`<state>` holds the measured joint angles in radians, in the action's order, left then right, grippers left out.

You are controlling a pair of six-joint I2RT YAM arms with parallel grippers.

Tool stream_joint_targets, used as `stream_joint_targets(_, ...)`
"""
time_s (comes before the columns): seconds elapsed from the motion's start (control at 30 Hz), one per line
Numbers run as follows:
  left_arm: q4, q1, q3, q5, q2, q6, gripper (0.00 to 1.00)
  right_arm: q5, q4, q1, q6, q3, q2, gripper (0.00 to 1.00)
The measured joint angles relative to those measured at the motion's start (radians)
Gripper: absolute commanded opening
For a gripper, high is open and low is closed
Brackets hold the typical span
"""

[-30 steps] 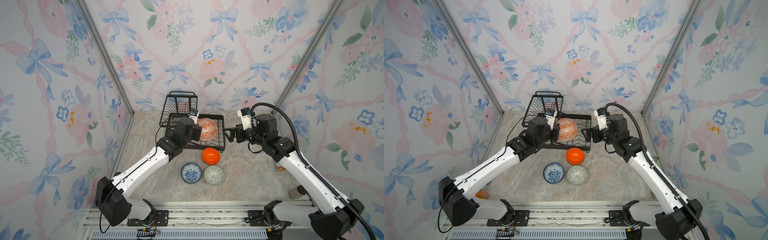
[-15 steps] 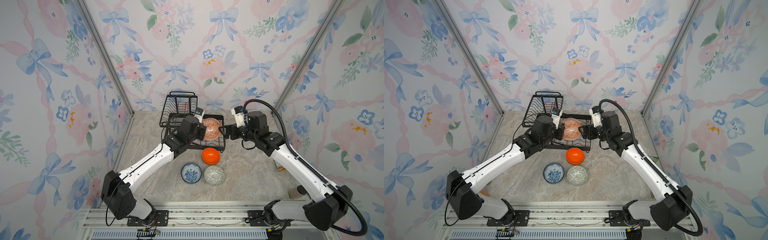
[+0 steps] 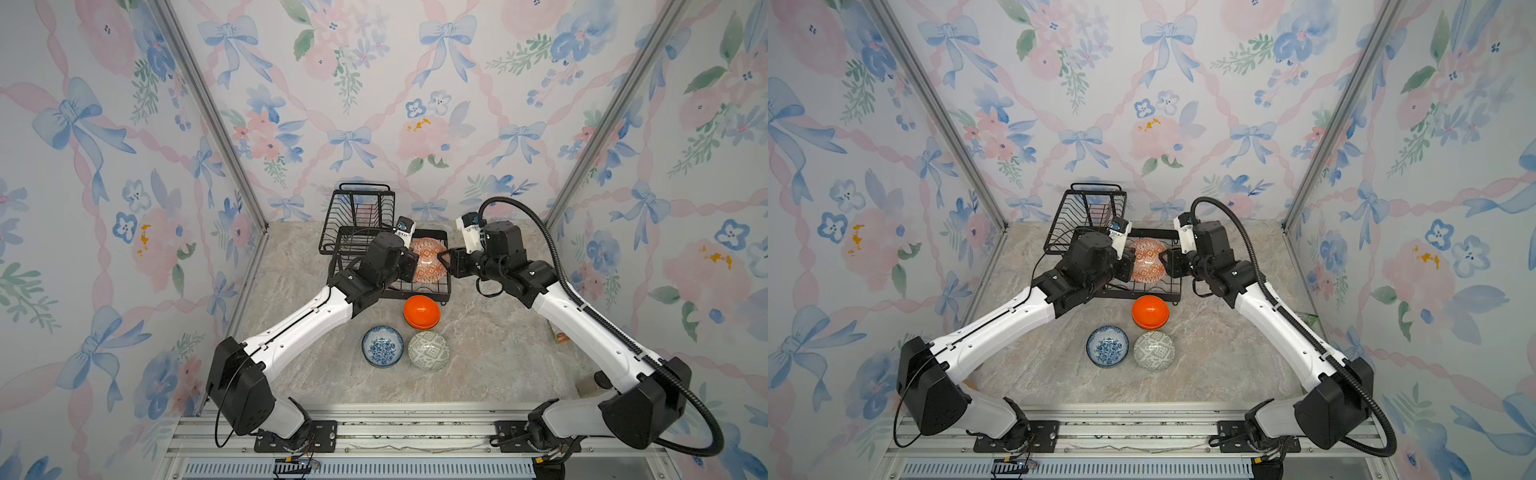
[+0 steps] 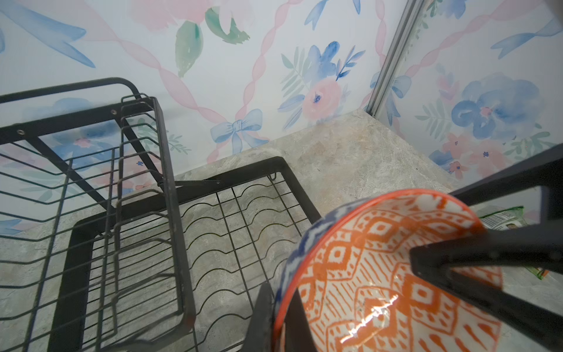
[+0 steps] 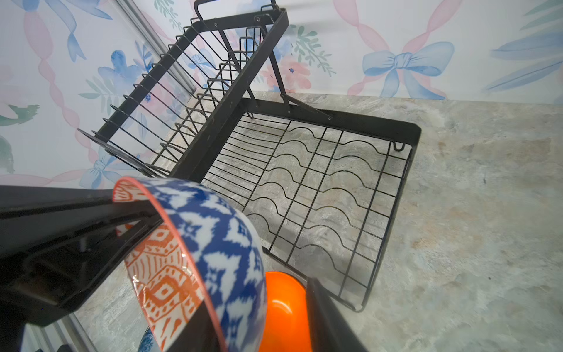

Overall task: Load the bowls into the dish rack
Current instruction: 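Grasp the bowl rim with the right gripper and open the left gripper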

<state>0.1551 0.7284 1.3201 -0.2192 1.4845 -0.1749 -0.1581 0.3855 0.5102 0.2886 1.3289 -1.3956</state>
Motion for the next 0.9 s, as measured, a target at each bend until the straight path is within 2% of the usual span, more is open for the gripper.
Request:
stream_joint_targets(0.1, -0.002, 0.006, 0.003, 0.0, 0.005, 0.0, 0.0, 0.003, 0.0, 0.003, 0.003, 0.0, -0.004, 0.33)
stream_joint_targets(0.23, -0.003, 0.015, 0.007, 0.0, 0.012, 0.0, 0.0, 0.009, 0.001, 0.004, 0.003, 0.0, -0.006, 0.14)
stream_joint_targets(0.37, -0.013, 0.029, 0.023, -0.01, 0.014, 0.0, 0.0, 0.065, 0.014, 0.009, -0.007, -0.002, -0.023, 0.0)
stream_joint_targets(0.77, -0.014, 0.031, 0.023, -0.008, 0.015, 0.007, 0.0, 0.088, 0.016, 0.01, -0.008, -0.003, -0.021, 0.0)
stream_joint_targets(0.83, -0.023, 0.031, 0.016, -0.001, 0.014, 0.007, 0.09, 0.093, 0.018, 0.01, -0.008, -0.007, -0.018, 0.0)
stream_joint_targets(0.9, -0.033, 0.031, 0.004, 0.016, 0.008, 0.004, 0.23, 0.099, 0.023, 0.01, -0.011, -0.011, -0.016, 0.0)
